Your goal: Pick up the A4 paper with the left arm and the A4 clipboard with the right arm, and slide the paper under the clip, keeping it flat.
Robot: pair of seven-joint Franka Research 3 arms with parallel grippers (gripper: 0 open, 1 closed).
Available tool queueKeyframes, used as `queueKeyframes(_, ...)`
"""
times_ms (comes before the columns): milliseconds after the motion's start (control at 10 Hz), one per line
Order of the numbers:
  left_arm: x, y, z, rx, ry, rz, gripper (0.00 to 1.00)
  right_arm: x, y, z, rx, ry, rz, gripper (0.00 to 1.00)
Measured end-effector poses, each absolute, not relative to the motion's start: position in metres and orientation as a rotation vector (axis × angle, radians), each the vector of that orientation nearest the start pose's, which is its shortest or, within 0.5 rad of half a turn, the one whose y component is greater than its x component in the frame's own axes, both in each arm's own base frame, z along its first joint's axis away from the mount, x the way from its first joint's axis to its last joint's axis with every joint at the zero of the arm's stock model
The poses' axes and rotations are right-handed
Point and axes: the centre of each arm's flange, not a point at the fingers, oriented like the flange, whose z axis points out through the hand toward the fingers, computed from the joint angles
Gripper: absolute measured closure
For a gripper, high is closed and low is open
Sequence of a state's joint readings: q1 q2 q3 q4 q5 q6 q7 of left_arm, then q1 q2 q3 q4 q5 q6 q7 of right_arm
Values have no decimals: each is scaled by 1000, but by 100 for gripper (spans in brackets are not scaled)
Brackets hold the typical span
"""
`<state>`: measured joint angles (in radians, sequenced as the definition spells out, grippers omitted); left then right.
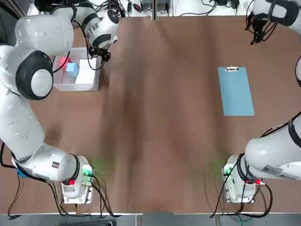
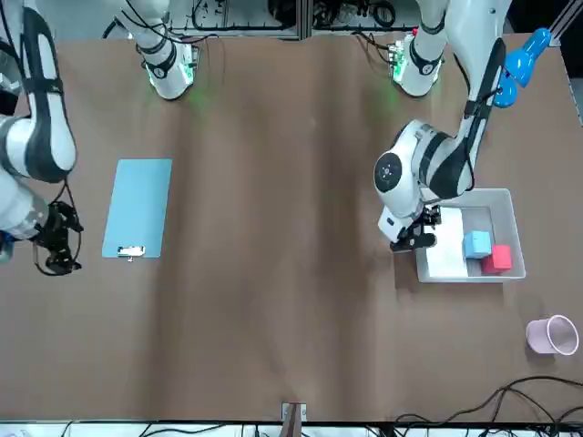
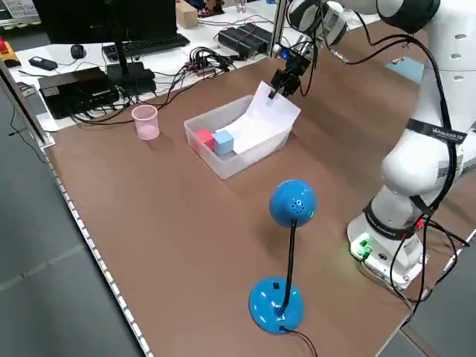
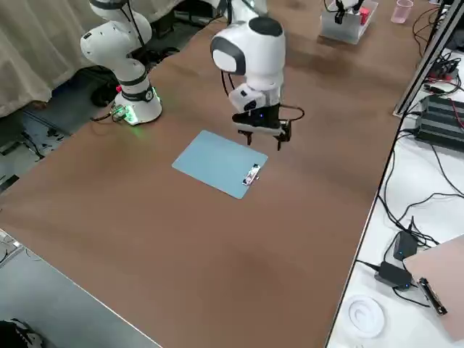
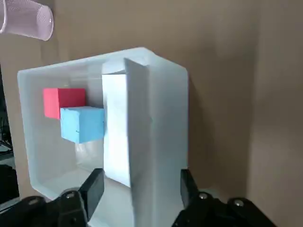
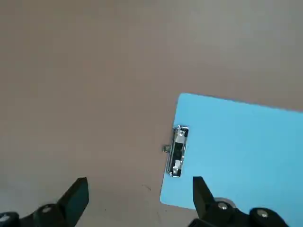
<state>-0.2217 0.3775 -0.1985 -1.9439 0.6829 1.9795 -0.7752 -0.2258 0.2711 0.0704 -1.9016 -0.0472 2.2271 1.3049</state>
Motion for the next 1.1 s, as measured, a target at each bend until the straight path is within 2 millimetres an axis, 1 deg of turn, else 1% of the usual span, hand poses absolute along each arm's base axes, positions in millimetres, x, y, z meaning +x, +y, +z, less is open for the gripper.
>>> queueKeyframes(100,554,-195,275,-2555,28,-29,28,610,-97,345,-2326,2108,-51,4)
queueKeyframes(200,554,-195,273,-2557,30,-28,30,608,-92,322,-2317,2130,-21,4)
queueKeyframes(400,553,-198,264,-2568,45,-26,32,605,-88,275,-2312,2141,9,4)
queueKeyframes(500,553,-197,261,-2569,45,-21,40,605,-88,258,-2307,2145,15,4)
queueKeyframes(600,554,-195,261,-2570,40,-21,44,605,-89,245,-2299,2147,14,4)
queueKeyframes(800,555,-194,261,-2572,39,-24,59,605,-89,222,-2285,2144,3,4)
queueKeyframes(900,555,-194,261,-2572,39,-24,65,605,-89,210,-2282,2143,5,4)
queueKeyframes(1000,554,-194,260,-2571,41,-20,80,604,-88,200,-2280,2143,6,4)
queueKeyframes(1100,552,-193,258,-2568,45,-13,88,603,-88,193,-2277,2142,4,4)
